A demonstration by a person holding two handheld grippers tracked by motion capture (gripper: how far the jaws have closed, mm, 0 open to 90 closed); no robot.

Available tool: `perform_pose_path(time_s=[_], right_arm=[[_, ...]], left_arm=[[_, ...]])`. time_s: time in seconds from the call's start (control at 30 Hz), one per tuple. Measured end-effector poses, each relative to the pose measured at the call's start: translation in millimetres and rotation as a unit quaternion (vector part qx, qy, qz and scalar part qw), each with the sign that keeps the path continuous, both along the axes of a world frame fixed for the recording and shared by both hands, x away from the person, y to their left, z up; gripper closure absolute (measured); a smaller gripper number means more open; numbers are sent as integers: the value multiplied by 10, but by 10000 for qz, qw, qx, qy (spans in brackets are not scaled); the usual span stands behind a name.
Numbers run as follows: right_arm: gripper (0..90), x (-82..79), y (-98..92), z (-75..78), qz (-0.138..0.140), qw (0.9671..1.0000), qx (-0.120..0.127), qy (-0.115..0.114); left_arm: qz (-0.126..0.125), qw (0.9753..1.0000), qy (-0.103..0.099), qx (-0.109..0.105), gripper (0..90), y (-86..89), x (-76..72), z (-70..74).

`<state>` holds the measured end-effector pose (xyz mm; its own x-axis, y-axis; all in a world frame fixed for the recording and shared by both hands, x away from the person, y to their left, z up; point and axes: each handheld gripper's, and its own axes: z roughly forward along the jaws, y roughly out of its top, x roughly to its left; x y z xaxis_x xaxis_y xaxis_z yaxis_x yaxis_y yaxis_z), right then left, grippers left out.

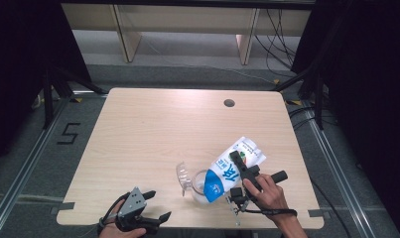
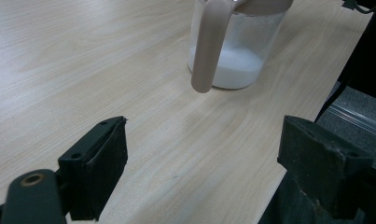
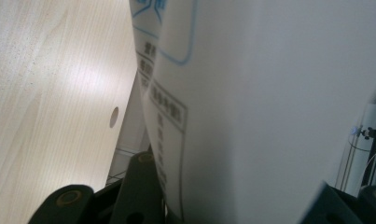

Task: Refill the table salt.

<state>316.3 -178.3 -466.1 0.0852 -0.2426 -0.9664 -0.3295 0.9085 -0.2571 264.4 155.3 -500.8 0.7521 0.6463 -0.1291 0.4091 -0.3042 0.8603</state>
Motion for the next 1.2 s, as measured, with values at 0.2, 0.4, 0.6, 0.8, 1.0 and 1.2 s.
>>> perform_pose_path(time_s=[0.2,0.4,0.6,0.8,1.0,1.2], right_arm=[[686,1,0,-3,-19,10000,-3,3],[696,-11,-26,-42,-249,9991,270,205],[700,11,-18,-25,-186,9995,170,191],[707,19,-8,14,-69,10000,20,-5],[711,19,-20,-8,-126,9997,180,76],[718,17,-3,25,-91,9999,-56,-19]], left_arm=[[10,10000,-16,-3,152,-1,-1,-1],[-11,9999,-54,98,152,6,2,8],[48,10000,-1,50,152,-1,-5,4],[46,10000,2,47,152,-1,-5,3],[-1,9999,-61,98,152,5,1,8],[0,9999,-60,98,152,5,1,7]])
